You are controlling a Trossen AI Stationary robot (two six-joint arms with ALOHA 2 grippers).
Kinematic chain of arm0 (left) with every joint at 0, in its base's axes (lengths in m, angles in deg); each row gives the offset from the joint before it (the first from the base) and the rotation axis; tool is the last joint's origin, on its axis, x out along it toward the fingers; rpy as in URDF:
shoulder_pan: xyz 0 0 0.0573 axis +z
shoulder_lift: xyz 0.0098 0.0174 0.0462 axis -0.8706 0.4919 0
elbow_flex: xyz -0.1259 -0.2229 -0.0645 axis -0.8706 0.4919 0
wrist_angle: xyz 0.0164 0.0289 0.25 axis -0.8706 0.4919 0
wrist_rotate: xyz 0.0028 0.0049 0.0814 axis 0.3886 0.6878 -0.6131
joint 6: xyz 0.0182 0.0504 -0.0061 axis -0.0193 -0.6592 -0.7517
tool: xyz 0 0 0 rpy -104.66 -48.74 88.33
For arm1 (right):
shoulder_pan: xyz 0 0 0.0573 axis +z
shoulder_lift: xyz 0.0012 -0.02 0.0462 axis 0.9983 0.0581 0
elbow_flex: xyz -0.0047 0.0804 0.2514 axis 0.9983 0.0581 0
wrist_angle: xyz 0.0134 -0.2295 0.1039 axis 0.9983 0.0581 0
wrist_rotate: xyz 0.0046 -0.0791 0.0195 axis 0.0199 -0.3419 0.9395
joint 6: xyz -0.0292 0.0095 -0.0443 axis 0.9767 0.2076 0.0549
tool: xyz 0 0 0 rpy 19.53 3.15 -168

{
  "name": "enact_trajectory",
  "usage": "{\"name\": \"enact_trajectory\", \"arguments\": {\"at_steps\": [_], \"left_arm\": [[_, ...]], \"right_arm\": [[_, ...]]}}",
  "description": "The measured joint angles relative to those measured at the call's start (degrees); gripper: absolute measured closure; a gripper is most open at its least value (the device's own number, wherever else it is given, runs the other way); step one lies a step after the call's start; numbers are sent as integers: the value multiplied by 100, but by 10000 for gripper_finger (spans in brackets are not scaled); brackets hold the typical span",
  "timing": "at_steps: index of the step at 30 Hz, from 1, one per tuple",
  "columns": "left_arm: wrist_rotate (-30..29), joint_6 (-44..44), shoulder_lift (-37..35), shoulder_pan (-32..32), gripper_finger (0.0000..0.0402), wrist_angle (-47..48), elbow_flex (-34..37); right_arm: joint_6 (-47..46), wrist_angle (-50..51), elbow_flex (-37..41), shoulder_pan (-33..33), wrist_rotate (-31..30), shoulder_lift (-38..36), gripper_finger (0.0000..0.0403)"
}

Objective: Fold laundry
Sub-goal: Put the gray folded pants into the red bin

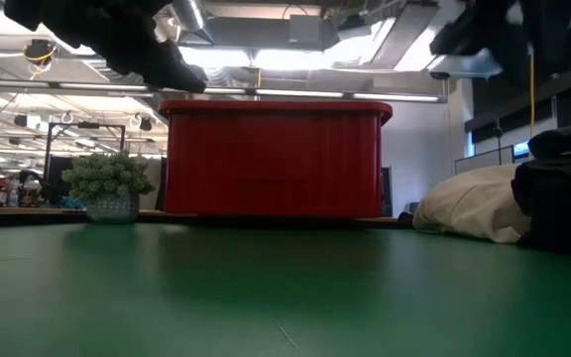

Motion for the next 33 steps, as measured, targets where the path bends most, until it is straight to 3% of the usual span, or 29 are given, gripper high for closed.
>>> {"name": "enact_trajectory", "arguments": {"at_steps": [4, 7, 13, 21, 25, 33], "left_arm": [[0, -3, 0, 0, 253, -124, 7], [2, 0, 0, 0, 253, -195, 7], [2, 0, 0, 0, 253, -203, 7], [7, 0, 0, 0, 253, -209, 7], [7, 0, 0, 0, 253, -209, 7], [7, 3, 2, 0, 253, -222, 7]], "right_arm": [[-213, 570, -573, 217, 67, -3, 343], [-426, 932, -861, 295, 463, -7, 392], [-821, 1052, -919, 490, 1272, -7, 399], [-992, 1066, -434, 752, 955, -7, 401], [-1115, 1065, -24, 854, 1236, -8, 402], [-1951, 1068, 117, 1120, 1140, -562, 402]]}}
